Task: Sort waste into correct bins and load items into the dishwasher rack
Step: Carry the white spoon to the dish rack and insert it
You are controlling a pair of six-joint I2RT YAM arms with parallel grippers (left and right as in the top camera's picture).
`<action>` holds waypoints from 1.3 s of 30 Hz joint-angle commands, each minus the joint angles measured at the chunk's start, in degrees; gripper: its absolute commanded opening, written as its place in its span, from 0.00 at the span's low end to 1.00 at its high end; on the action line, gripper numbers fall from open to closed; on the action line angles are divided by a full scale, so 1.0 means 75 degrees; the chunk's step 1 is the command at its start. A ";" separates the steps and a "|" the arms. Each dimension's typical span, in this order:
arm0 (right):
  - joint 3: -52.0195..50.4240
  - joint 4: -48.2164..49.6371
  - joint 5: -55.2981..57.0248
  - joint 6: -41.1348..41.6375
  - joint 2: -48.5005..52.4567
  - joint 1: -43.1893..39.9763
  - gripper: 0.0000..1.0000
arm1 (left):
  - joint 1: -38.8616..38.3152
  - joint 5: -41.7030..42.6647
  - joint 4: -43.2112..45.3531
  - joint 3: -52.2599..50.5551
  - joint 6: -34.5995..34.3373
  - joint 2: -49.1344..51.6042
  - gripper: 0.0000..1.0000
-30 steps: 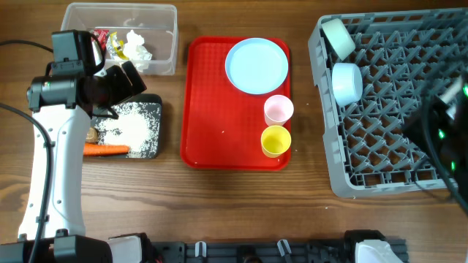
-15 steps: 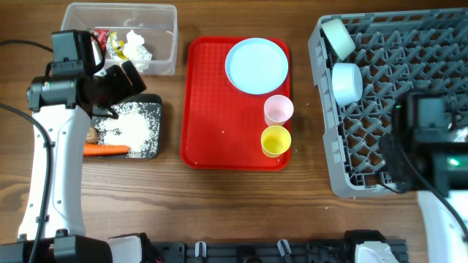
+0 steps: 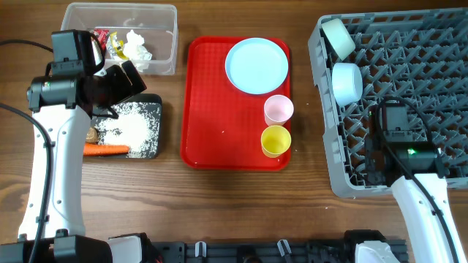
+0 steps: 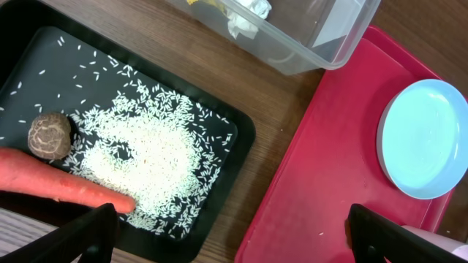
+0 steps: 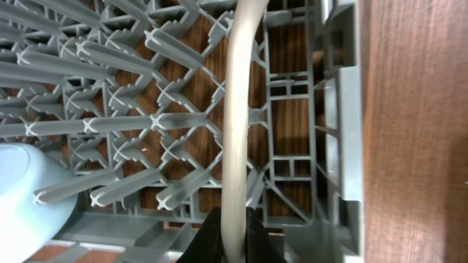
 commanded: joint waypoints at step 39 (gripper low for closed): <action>-0.0210 0.1151 -0.0516 -0.2197 0.1536 -0.0026 1.00 | 0.0035 0.0067 -0.0038 -0.0050 0.0093 0.0047 1.00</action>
